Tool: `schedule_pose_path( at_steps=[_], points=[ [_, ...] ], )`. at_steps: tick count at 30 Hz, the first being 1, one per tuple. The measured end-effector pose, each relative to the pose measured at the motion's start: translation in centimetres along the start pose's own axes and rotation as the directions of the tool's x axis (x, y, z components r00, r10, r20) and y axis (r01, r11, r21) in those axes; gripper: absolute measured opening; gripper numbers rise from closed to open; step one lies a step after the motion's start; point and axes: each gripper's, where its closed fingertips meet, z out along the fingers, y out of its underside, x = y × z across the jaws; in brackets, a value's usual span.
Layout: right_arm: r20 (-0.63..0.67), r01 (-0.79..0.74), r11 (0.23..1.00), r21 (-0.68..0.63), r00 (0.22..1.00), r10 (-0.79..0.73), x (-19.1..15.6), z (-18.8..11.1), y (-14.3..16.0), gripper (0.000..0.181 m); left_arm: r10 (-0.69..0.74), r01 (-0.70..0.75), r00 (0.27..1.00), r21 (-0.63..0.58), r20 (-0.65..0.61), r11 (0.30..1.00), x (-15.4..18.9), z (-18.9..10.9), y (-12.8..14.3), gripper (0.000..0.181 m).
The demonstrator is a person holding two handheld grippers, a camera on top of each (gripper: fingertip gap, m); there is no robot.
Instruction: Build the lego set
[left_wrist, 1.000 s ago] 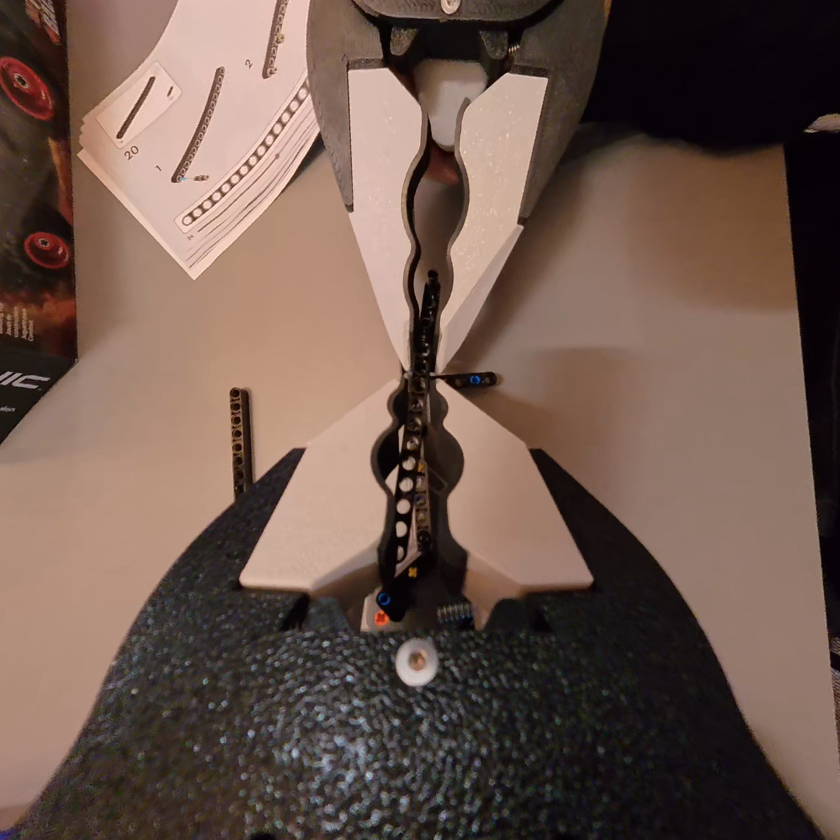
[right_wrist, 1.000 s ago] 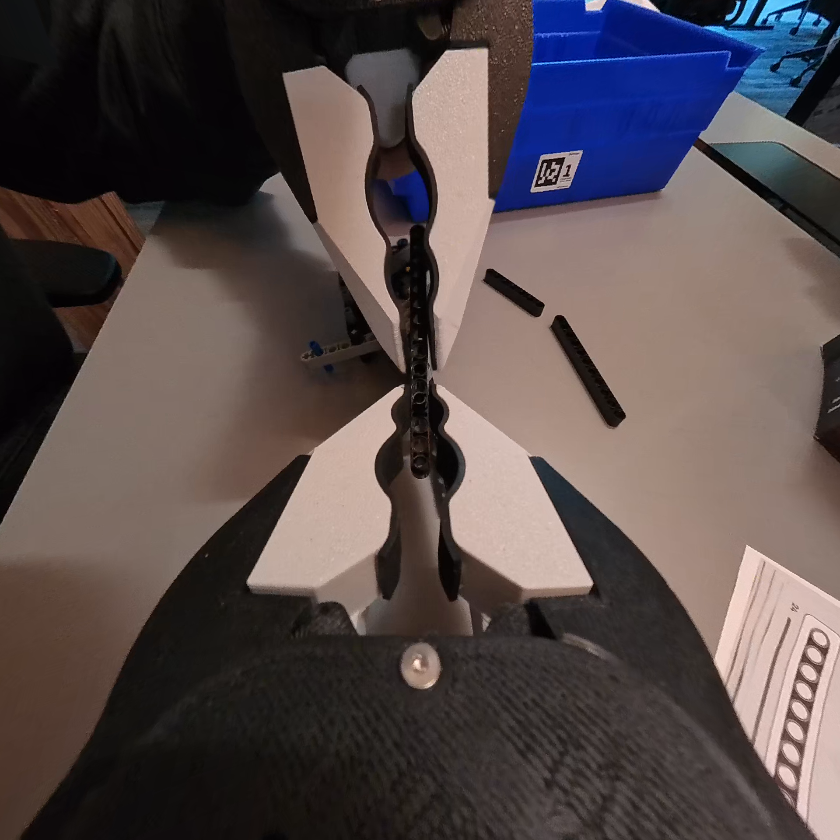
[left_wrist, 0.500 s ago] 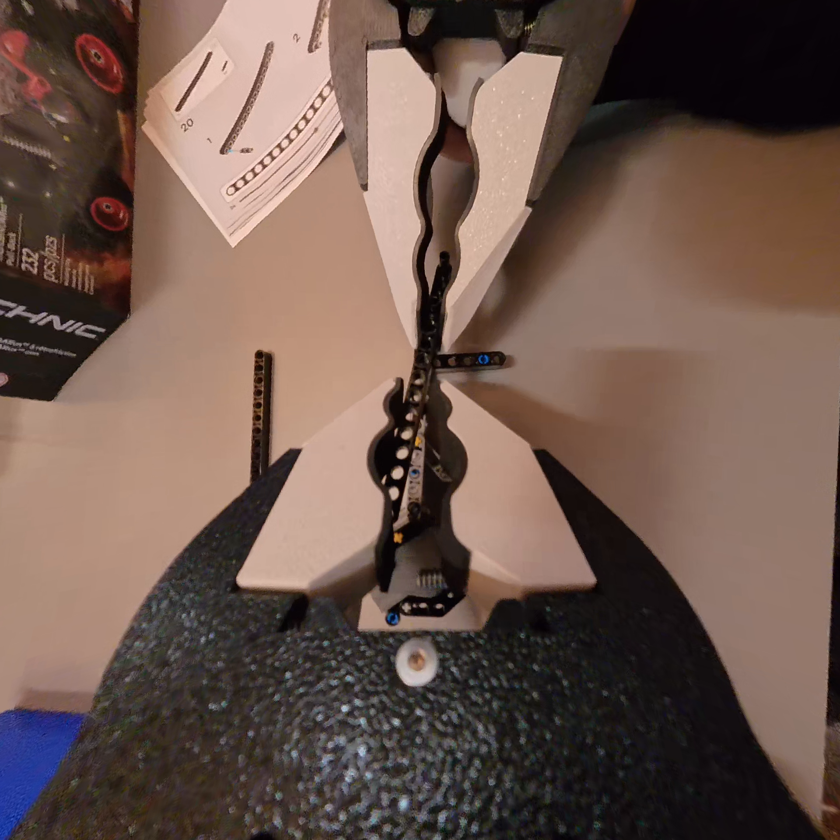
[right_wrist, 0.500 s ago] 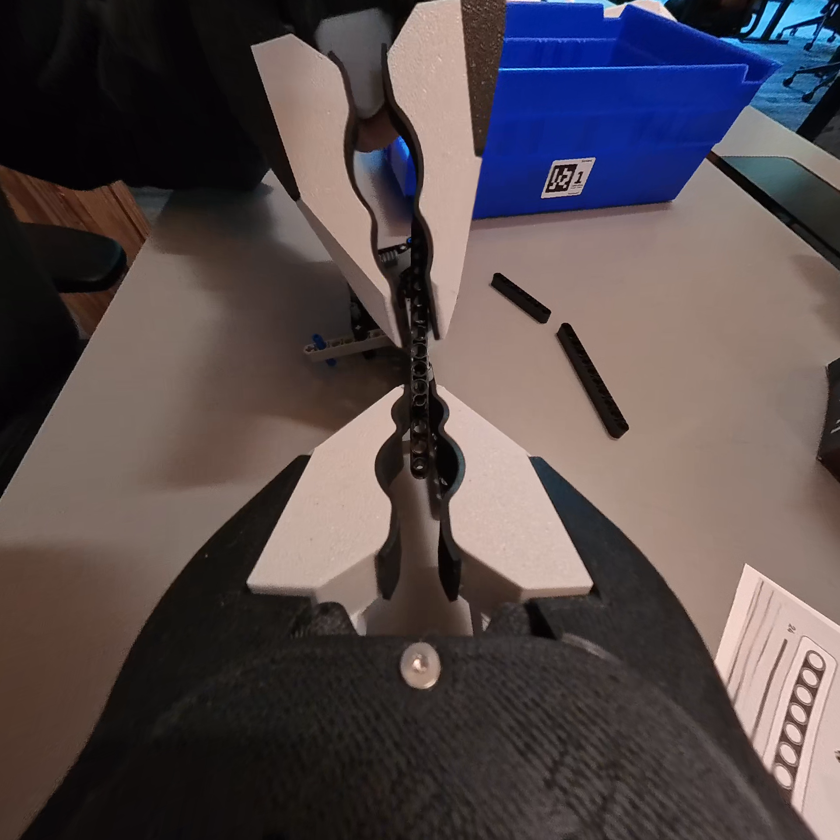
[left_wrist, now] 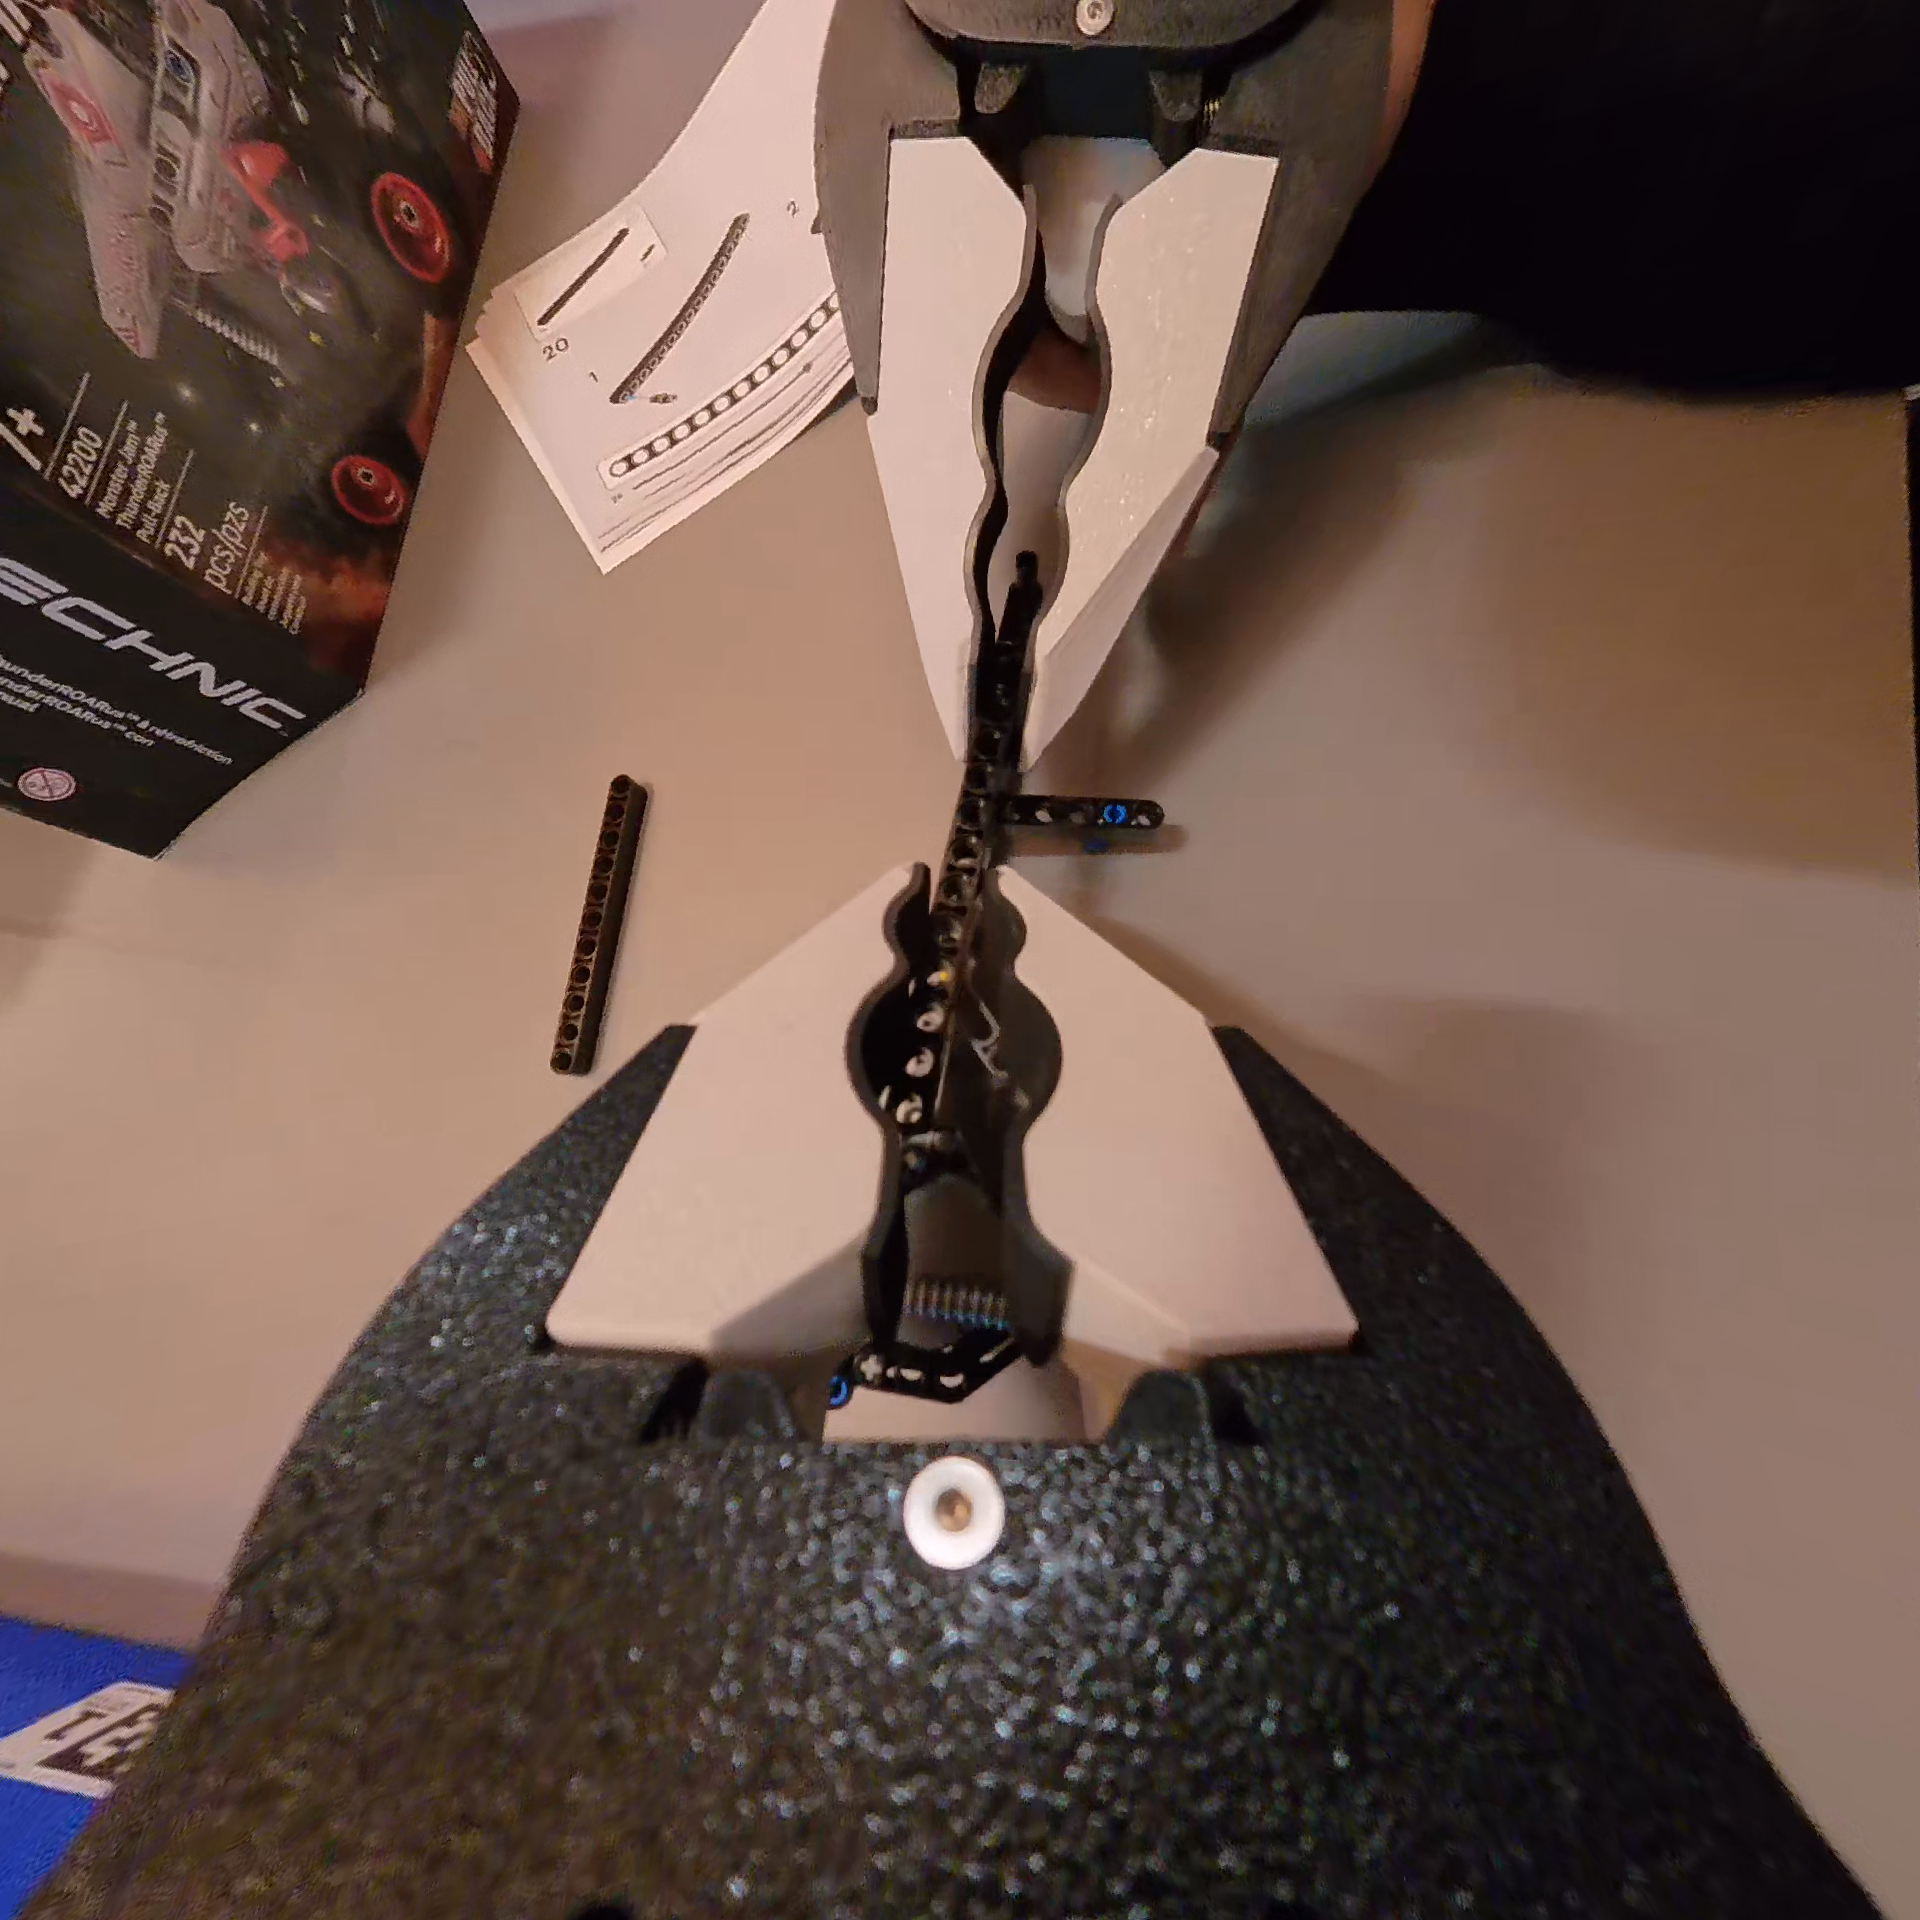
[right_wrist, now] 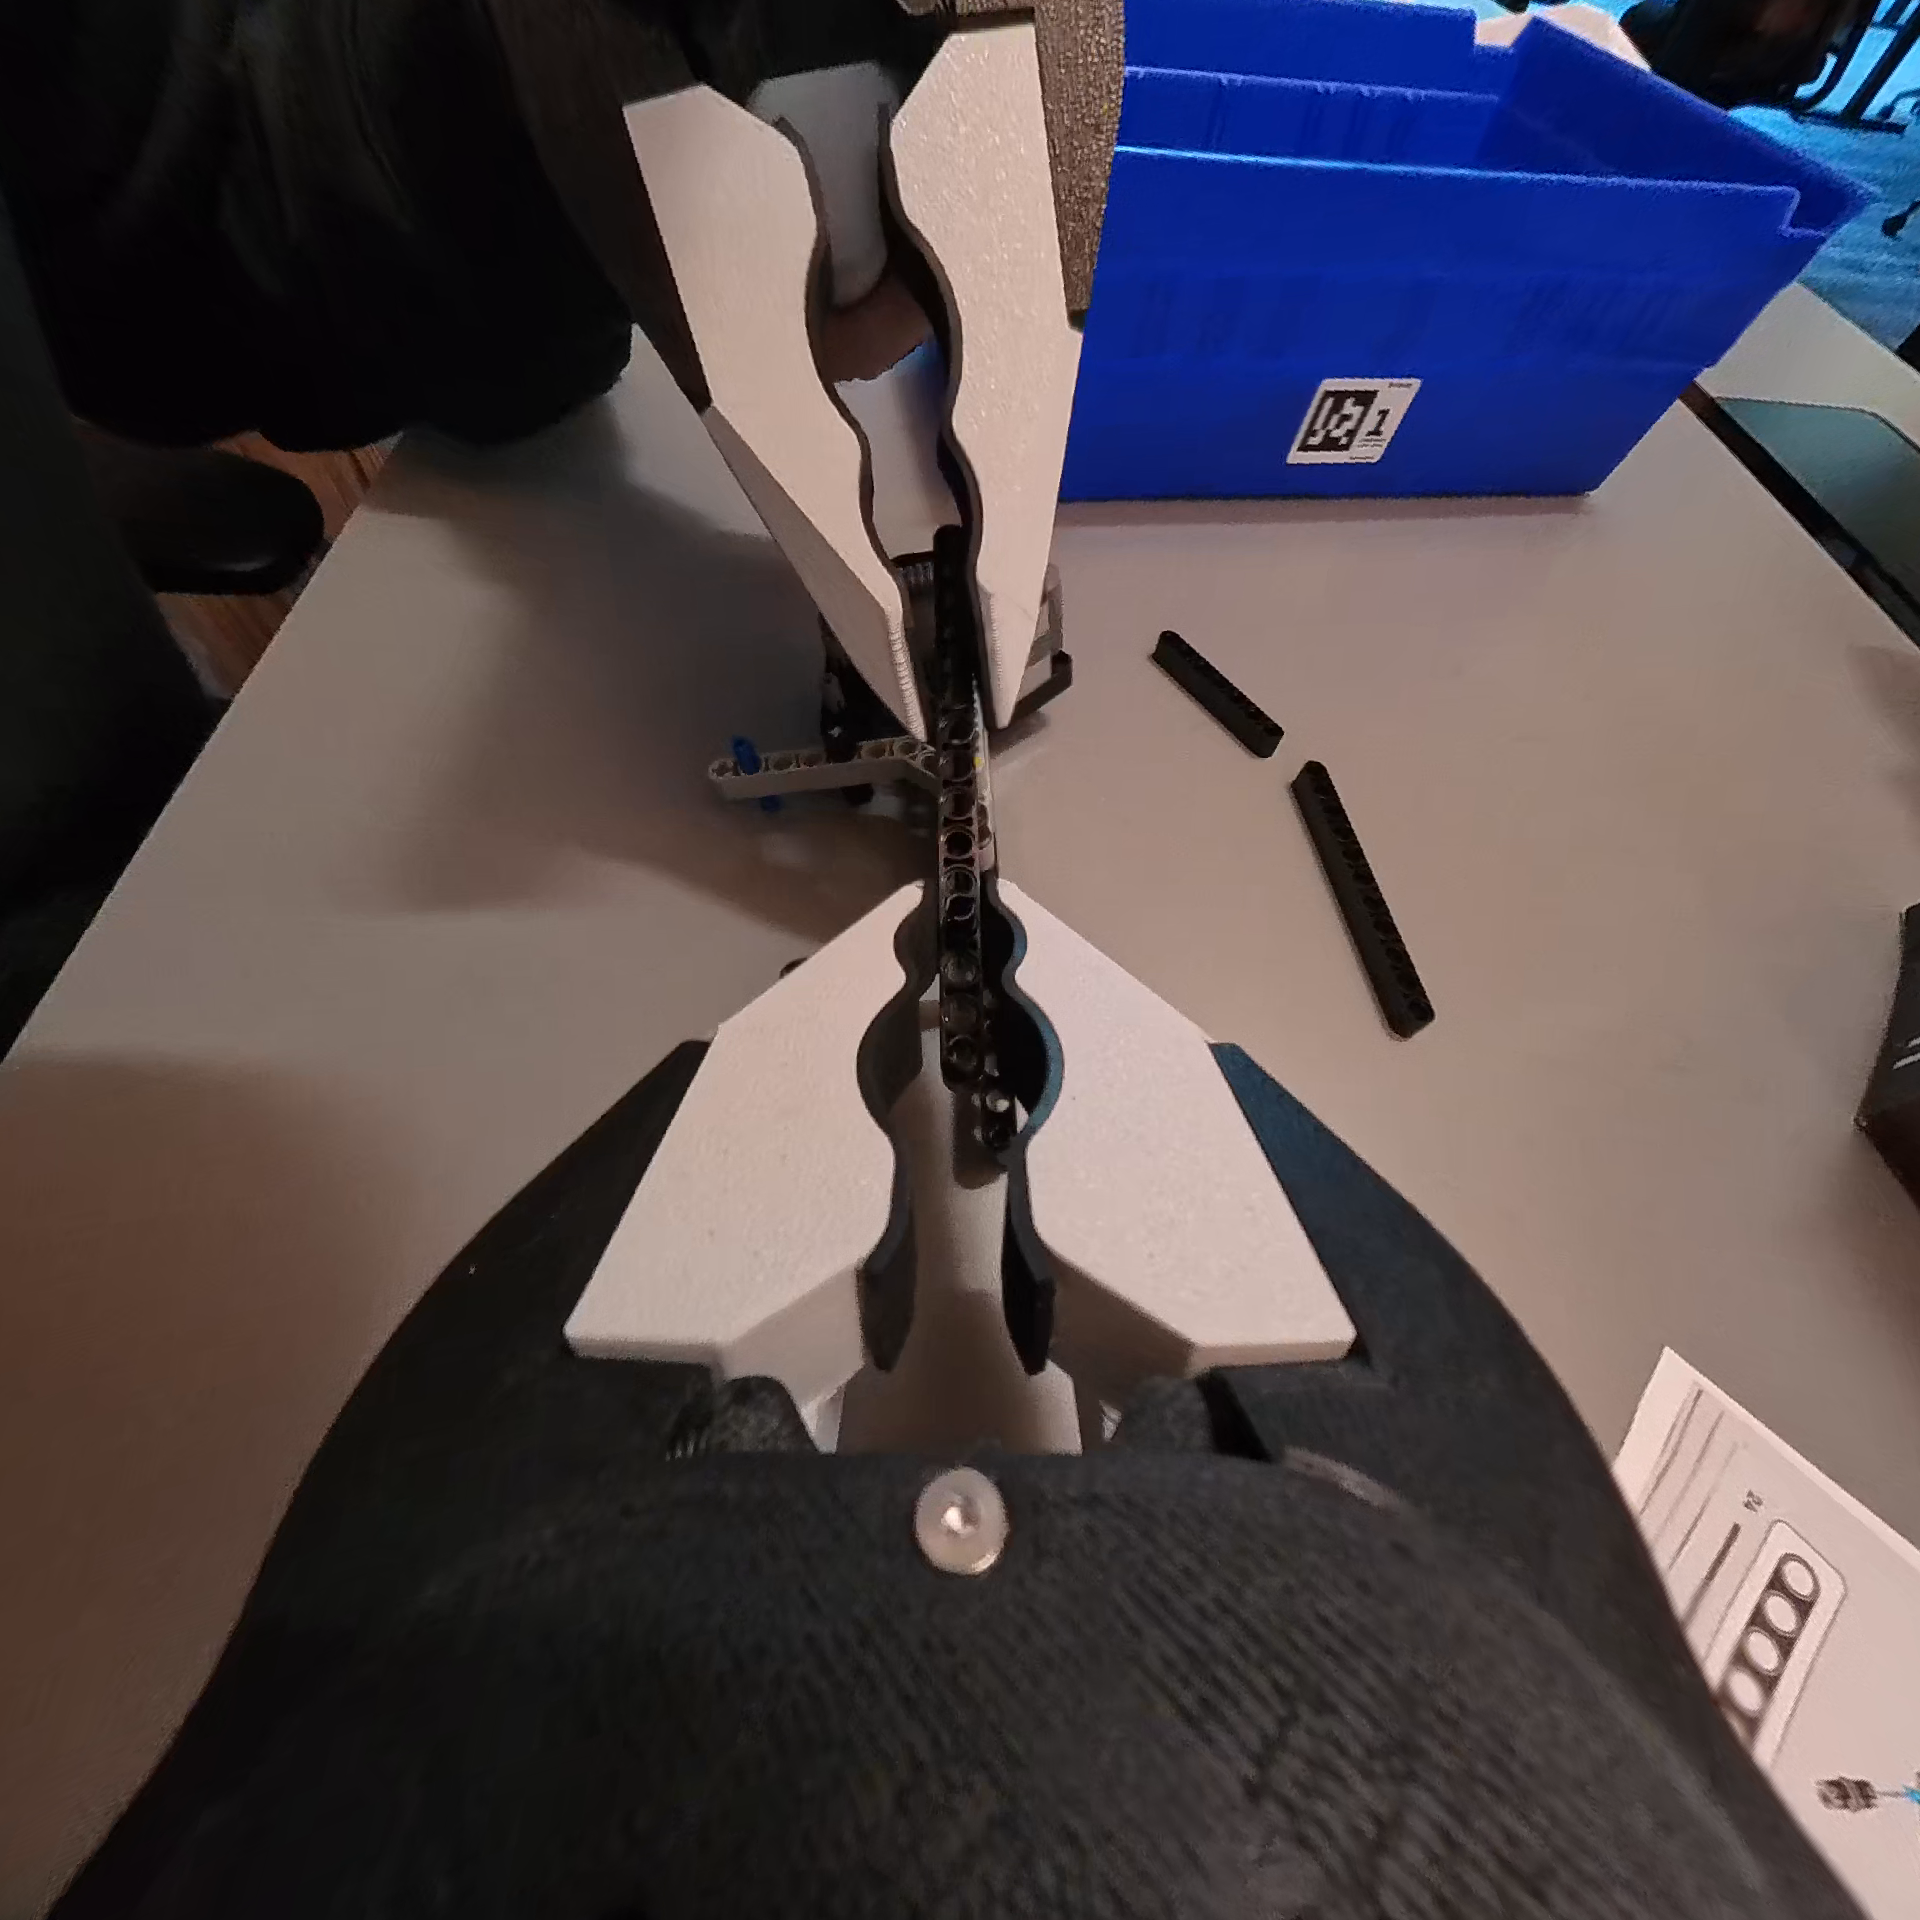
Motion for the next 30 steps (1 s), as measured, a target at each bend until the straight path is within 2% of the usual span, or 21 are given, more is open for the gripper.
schedule_pose_path(
  at_steps=[14, 25, 30],
  points=[
    [-0.015, 0.026, 1.000, -0.006, 1.000, -0.026, 0.5, -0.3, 0.0, 0.006, -0.005, 0.006, 1.000, 0.067, -0.011, 0.998, -0.1, 0.5, 0.2, 0.005],
    [0.031, -0.030, 0.999, 0.013, 0.999, 0.030, 1.2, -0.3, 0.0, 0.007, -0.025, 0.032, 0.998, 0.121, -0.056, 0.992, -0.4, 0.7, 0.0, 0.005],
    [0.057, -0.006, 1.000, -0.016, 0.998, 0.007, 1.1, 0.5, 0.4, 0.015, -0.039, 0.051, 0.995, 0.141, -0.088, 0.989, -0.5, 0.9, 0.0, 0.005]
  ],
)
